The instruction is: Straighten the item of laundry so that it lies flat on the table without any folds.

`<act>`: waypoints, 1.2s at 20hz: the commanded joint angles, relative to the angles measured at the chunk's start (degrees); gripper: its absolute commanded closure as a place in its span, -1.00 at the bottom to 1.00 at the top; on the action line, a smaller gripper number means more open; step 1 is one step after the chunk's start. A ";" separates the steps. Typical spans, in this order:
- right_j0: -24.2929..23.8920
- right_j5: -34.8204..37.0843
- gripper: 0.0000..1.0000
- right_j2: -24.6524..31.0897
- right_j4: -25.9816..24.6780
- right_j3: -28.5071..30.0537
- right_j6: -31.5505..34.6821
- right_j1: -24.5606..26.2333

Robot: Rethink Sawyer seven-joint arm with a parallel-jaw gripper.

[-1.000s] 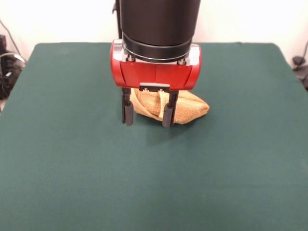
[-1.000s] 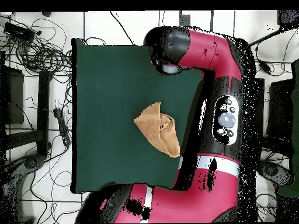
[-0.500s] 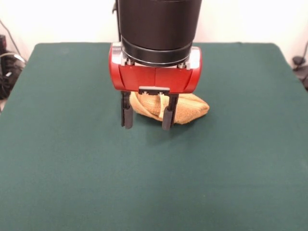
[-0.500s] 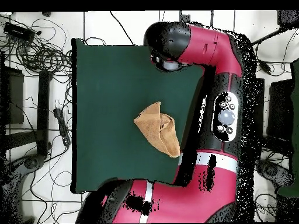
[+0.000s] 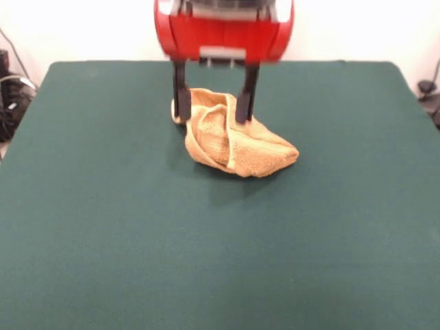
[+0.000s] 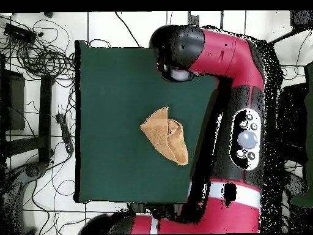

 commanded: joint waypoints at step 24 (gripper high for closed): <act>-0.54 -3.02 -1.00 4.35 -0.88 17.29 2.05 -7.49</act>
